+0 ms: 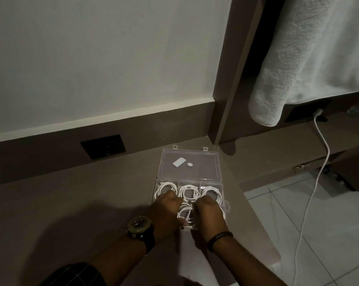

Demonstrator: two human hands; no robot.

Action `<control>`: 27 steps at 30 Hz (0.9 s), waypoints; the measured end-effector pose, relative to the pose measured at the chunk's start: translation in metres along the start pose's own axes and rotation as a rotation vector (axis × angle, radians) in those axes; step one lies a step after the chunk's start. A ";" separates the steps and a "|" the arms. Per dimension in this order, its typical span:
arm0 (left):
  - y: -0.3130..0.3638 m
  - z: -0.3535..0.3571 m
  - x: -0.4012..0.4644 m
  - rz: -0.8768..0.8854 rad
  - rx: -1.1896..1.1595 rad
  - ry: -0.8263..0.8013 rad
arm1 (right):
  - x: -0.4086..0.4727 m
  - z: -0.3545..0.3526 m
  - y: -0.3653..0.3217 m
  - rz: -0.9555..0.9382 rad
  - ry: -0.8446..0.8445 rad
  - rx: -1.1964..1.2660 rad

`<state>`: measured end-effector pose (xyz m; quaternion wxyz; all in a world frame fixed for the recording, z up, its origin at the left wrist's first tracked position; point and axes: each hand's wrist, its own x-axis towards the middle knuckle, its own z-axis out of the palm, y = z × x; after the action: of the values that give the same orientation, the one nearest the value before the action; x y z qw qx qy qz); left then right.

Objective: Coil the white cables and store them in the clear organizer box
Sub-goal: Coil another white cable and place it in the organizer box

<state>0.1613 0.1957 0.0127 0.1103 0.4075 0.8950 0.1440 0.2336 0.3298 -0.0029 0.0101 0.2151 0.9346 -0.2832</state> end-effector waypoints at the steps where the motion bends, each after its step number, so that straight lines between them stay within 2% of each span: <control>1: 0.000 0.000 0.000 0.016 0.019 0.007 | 0.000 -0.001 0.000 0.033 0.034 0.031; 3: 0.002 -0.003 0.000 0.067 0.066 0.019 | 0.000 -0.002 0.005 0.072 0.082 0.030; 6: 0.008 -0.007 -0.005 0.123 0.204 -0.030 | -0.002 -0.002 0.011 -0.021 -0.046 -0.038; 8: 0.010 -0.005 -0.007 0.122 0.278 0.028 | -0.004 -0.004 0.014 -0.088 -0.086 -0.058; 12: 0.015 -0.007 -0.011 0.089 0.257 -0.009 | -0.005 -0.004 0.020 -0.157 -0.050 -0.073; 14: 0.015 -0.005 -0.013 0.082 0.166 -0.040 | -0.007 -0.003 0.019 -0.162 -0.036 -0.077; 20: 0.021 0.009 -0.008 0.205 0.047 -0.047 | -0.005 -0.001 0.023 -0.079 0.001 0.019; 22: 0.019 0.011 -0.006 0.186 0.010 -0.052 | -0.004 -0.003 0.026 -0.069 0.011 0.033; 25: 0.013 0.001 -0.005 0.144 0.188 -0.009 | -0.005 -0.006 0.025 -0.078 -0.019 -0.009; 27: 0.010 -0.010 -0.006 0.002 0.231 -0.054 | -0.004 -0.006 0.023 -0.067 -0.025 -0.072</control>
<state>0.1685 0.1958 0.0256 0.0867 0.4222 0.9019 0.0289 0.2474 0.3484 -0.0097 0.0202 0.1798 0.9506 -0.2523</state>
